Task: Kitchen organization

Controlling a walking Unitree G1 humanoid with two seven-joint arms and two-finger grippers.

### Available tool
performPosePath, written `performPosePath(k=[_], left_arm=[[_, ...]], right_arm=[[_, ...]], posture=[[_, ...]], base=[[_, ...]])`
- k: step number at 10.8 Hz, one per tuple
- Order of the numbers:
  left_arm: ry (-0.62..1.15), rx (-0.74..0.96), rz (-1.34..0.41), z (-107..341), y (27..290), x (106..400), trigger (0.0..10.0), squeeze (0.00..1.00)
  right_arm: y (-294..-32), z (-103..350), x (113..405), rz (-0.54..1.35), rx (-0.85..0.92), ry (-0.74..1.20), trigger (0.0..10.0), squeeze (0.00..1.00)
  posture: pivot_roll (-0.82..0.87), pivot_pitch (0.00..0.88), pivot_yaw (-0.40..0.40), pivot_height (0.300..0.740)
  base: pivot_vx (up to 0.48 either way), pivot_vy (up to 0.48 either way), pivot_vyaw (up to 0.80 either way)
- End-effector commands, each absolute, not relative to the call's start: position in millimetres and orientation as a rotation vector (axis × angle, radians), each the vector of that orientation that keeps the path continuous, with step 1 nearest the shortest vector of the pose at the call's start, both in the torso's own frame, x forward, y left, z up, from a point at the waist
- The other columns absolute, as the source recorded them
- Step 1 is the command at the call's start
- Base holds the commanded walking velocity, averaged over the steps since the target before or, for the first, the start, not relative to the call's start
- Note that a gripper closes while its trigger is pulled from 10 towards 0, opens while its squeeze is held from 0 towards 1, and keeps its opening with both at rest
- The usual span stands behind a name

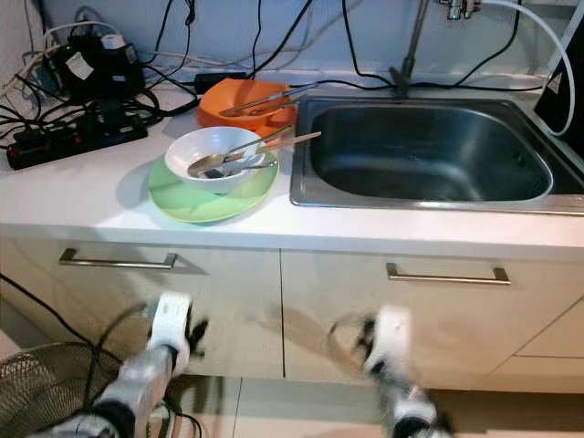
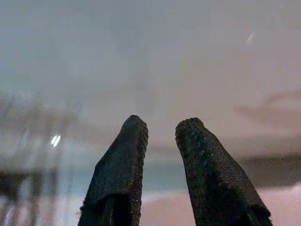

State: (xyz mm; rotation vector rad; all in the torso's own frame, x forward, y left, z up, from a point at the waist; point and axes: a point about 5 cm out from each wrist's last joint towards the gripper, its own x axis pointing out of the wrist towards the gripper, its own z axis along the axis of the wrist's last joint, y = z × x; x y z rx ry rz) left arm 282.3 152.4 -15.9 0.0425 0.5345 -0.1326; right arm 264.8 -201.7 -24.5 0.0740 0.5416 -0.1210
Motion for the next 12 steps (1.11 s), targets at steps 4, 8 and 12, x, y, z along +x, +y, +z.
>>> performPosePath(k=[4, 8, 12], left_arm=[[0.3, 0.083, -0.162, 17, 148, 305, 10.0, 0.0], [0.238, 0.082, -0.049, 3, 179, 273, 10.0, 0.0], [-0.051, 0.153, 0.117, 49, 214, 244, 10.0, 0.0]], right_arm=[[-193, 15, 298, -0.09, 0.073, 0.272, 10.0, 0.0], [-206, 3, 275, -0.125, 0.054, 0.251, 10.0, 0.0], [-230, 36, 257, -0.168, -0.049, -0.008, 10.0, 0.0]], posture=[[0.13, 0.0, 0.013, 0.74], [0.16, 0.0, 0.004, 0.74], [0.16, 0.027, -0.015, 0.74]], base=[[0.0, 0.0, 0.0], [0.0, 0.0, 0.0], [0.0, 0.0, 0.0]])
